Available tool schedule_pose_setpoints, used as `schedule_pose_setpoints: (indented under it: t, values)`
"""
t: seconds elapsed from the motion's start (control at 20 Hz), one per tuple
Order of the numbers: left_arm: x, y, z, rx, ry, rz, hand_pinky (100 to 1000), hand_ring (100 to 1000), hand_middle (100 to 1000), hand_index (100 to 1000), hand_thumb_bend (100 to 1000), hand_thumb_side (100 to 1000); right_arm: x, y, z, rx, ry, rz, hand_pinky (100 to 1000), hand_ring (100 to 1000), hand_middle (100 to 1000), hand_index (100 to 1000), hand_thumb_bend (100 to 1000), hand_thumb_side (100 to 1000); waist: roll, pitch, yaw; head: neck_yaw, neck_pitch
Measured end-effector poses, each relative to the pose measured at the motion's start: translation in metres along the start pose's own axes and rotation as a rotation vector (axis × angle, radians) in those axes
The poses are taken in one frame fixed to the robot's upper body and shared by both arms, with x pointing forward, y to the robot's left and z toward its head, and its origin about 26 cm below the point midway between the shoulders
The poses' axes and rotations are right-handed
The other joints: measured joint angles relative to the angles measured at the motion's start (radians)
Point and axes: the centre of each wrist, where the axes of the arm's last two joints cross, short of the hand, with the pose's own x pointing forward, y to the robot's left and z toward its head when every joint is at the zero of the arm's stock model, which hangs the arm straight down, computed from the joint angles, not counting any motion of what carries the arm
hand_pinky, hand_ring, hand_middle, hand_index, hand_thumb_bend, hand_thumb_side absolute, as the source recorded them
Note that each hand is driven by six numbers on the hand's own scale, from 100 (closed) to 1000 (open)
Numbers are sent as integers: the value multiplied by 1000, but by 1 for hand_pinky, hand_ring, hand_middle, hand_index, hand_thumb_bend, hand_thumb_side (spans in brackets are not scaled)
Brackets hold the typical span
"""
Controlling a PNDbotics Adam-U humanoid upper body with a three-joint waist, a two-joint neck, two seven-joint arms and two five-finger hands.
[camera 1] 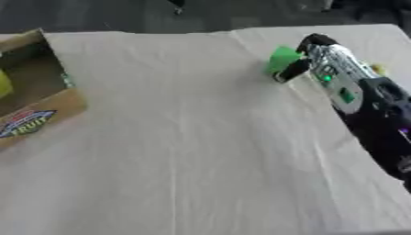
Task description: Pick up the objects with one hand, pass them to the other hand, and then place them into the box on the other side of the table.
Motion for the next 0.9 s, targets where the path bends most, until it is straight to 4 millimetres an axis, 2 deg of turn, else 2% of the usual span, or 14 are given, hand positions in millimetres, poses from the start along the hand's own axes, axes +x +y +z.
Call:
schedule_pose_setpoints:
  t: [0.4,0.9]
  values:
    - [-9,-4,3,-11,28,5,601,739,674,816,100,692,5,-7,4,-31,-4,-15,902,862,827,846,557,296,-3,6,17,-2,1]
    - [-5,-2,2,-5,18,12,600,739,674,817,100,692,15,-56,18,-47,-133,0,925,898,863,880,613,383,-15,7,22,-19,23]
